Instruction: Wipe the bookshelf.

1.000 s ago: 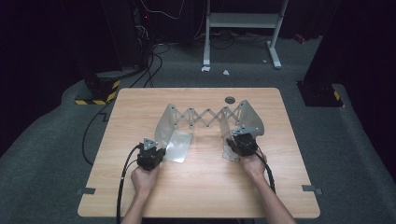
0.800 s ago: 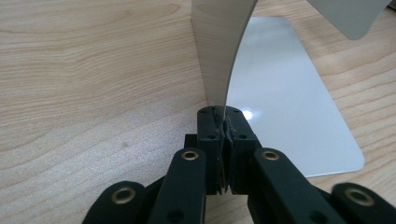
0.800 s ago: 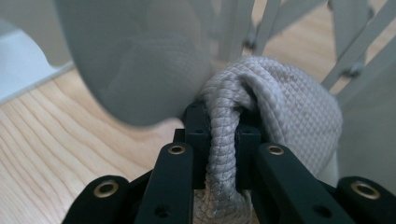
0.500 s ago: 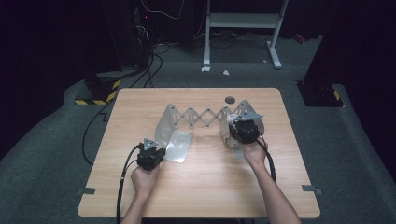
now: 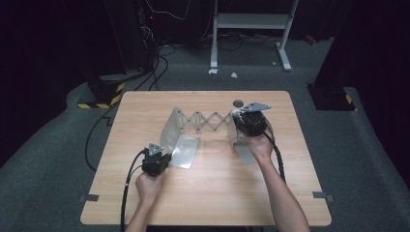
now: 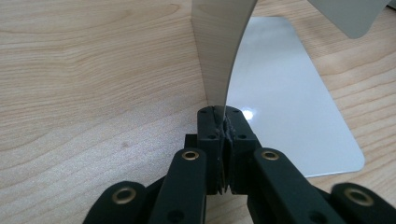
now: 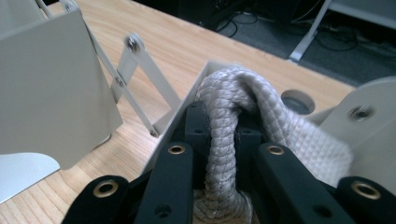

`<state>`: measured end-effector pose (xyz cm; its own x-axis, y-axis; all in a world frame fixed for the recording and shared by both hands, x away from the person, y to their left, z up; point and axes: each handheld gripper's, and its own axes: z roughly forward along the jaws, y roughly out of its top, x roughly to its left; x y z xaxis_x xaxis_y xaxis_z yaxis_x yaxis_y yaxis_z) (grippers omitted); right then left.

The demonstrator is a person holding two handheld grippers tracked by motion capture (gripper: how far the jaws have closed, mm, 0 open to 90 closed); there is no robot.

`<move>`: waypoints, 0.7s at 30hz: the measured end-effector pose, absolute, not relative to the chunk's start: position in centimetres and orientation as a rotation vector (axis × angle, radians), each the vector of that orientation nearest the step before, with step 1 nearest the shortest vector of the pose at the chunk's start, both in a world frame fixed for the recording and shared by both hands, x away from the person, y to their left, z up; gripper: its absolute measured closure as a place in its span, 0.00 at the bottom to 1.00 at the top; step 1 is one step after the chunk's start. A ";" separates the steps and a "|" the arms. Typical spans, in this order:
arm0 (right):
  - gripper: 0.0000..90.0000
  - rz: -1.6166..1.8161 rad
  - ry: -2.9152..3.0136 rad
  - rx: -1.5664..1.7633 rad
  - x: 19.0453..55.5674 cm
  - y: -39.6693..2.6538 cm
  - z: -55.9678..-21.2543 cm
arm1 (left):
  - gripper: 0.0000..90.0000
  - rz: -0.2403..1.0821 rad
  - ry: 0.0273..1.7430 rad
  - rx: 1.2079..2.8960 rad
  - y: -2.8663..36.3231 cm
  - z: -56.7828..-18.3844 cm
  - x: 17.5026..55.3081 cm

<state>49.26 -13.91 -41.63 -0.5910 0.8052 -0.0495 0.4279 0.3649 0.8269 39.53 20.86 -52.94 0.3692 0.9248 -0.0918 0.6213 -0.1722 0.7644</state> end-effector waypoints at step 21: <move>0.90 1.090 2.225 1.170 49.9 -14.0 -45.3 | 0.96 0.519 1.341 1.890 20.9 -52.9 39.5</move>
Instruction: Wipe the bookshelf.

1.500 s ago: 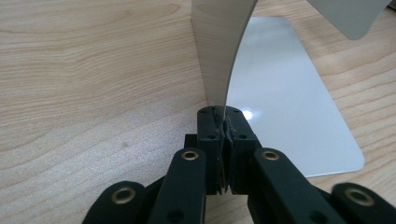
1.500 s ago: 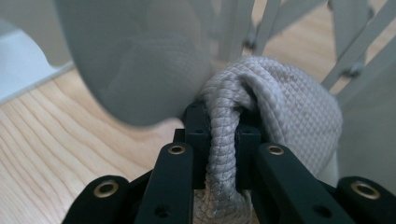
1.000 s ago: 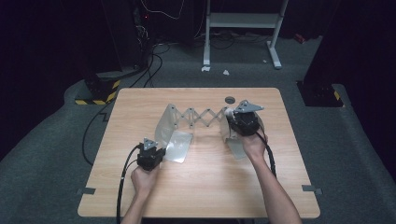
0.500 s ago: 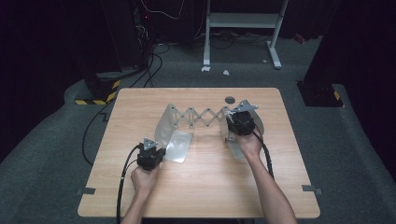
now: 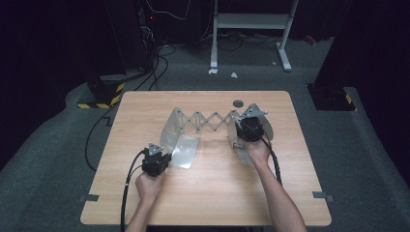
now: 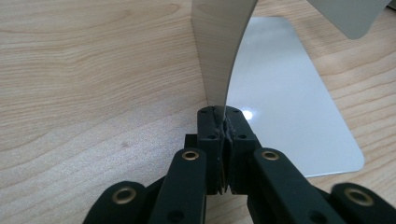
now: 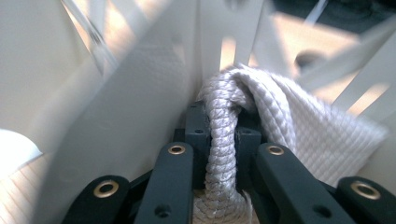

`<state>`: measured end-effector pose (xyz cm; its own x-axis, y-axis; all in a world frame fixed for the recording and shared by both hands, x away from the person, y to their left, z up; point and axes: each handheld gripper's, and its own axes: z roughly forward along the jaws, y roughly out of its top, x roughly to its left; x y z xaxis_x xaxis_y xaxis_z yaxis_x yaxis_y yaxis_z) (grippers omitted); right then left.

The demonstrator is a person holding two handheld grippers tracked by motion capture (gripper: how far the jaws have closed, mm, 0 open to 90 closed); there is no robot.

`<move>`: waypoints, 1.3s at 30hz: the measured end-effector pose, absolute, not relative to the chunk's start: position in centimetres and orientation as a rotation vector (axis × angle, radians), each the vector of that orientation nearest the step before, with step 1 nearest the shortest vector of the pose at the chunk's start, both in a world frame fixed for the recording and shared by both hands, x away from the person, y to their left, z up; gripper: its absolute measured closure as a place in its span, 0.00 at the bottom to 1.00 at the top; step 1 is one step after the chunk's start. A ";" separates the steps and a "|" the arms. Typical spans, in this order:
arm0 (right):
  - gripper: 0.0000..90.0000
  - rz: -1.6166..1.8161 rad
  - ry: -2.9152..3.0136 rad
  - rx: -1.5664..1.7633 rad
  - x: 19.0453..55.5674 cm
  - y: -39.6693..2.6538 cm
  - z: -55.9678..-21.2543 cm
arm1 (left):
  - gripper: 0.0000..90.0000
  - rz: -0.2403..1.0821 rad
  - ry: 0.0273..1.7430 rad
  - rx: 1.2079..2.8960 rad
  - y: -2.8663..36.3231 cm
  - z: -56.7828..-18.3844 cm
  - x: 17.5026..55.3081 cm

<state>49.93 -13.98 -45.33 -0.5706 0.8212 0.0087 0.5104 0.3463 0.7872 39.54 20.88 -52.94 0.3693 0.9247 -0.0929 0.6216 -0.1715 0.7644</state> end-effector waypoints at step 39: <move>0.90 1.202 2.123 1.102 49.1 -14.7 -42.1 | 0.96 0.517 1.341 1.890 20.9 -52.9 39.5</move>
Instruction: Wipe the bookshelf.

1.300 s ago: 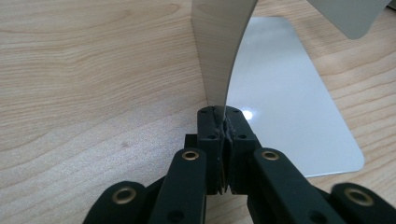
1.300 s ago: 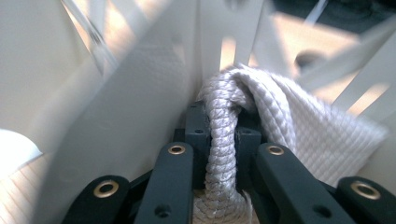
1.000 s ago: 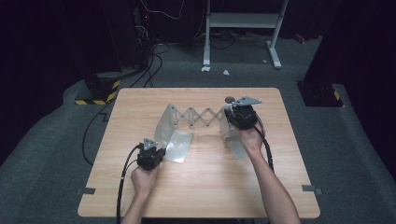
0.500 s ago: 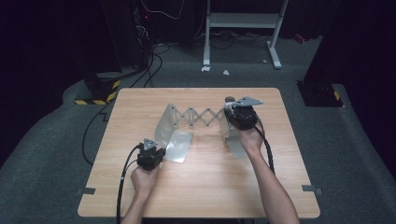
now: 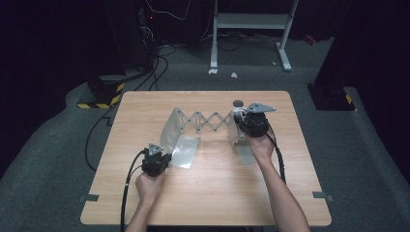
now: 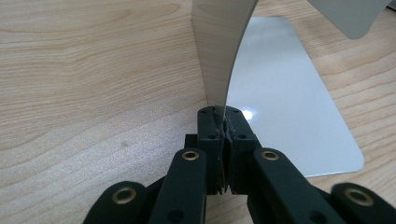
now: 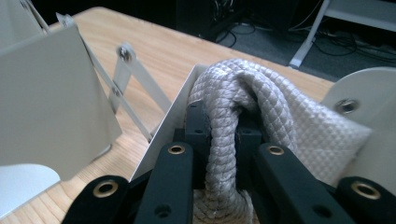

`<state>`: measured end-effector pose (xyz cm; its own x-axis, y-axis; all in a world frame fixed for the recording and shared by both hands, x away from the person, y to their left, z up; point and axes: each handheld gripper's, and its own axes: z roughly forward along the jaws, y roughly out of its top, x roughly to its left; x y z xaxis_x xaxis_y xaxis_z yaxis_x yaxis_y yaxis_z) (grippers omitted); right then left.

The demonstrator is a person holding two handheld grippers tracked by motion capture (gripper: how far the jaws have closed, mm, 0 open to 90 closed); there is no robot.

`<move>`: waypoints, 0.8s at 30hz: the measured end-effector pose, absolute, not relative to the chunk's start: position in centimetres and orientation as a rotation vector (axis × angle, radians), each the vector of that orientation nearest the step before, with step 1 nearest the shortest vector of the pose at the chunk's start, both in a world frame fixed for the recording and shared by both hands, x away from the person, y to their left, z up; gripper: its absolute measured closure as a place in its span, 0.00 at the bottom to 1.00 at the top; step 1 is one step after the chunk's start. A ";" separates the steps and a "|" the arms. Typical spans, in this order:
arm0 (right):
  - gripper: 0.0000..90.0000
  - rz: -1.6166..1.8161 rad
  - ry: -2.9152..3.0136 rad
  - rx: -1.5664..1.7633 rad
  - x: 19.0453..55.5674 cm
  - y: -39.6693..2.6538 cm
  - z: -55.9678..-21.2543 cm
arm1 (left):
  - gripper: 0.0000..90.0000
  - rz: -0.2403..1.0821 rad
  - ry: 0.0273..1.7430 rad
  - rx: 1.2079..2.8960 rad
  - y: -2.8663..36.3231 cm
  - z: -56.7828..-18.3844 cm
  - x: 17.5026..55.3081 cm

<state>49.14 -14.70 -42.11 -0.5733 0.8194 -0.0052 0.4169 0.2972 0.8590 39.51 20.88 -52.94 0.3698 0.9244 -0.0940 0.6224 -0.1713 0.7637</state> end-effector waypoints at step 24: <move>0.90 0.910 2.288 1.267 48.4 -16.1 -51.4 | 0.96 0.538 1.336 1.896 20.7 -52.9 39.5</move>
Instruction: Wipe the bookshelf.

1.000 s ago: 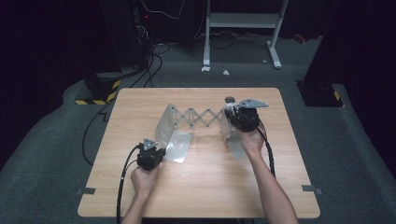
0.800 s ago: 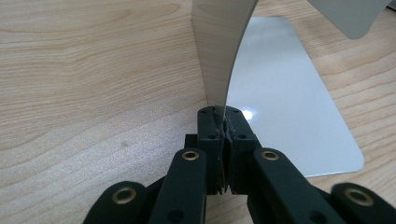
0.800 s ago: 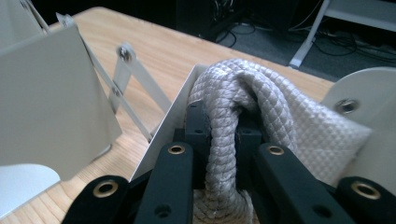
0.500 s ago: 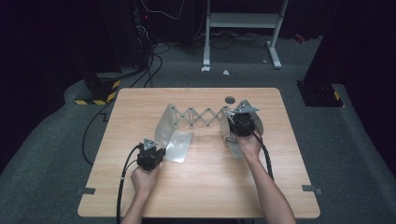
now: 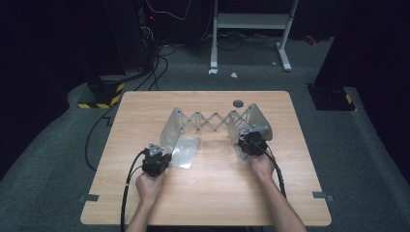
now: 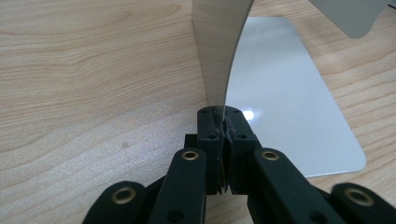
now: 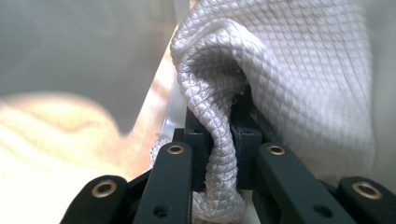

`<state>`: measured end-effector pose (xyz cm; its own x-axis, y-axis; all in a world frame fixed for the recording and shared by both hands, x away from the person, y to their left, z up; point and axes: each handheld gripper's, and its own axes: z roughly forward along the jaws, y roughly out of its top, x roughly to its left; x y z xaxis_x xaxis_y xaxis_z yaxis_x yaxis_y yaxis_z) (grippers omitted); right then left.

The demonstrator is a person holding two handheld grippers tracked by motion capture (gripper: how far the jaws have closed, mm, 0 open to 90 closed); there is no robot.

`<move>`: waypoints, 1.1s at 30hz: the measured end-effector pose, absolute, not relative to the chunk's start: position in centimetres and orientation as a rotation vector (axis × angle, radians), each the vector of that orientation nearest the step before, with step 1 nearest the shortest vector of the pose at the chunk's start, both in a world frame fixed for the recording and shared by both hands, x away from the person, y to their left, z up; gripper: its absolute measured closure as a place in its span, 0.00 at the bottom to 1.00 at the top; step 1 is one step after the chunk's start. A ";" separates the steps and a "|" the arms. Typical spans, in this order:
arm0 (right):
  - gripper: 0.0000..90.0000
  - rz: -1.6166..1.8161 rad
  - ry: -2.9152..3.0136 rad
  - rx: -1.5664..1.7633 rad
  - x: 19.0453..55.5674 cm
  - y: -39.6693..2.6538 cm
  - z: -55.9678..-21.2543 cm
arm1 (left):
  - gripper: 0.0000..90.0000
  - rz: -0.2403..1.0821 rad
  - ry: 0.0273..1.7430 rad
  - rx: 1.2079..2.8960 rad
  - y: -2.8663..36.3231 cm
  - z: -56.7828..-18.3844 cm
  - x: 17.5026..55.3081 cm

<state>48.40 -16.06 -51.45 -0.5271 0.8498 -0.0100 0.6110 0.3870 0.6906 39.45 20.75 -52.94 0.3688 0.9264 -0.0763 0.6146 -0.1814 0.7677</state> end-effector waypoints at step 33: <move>0.88 0.928 2.330 1.033 43.4 -9.6 -50.4 | 0.94 0.548 1.331 1.904 20.7 -52.9 39.4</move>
<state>43.42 -9.63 -50.45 -0.6323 0.7671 -0.1087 0.4823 0.4996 0.7196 39.42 20.65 -52.93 0.3717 0.9260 -0.0655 0.6114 -0.1911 0.7679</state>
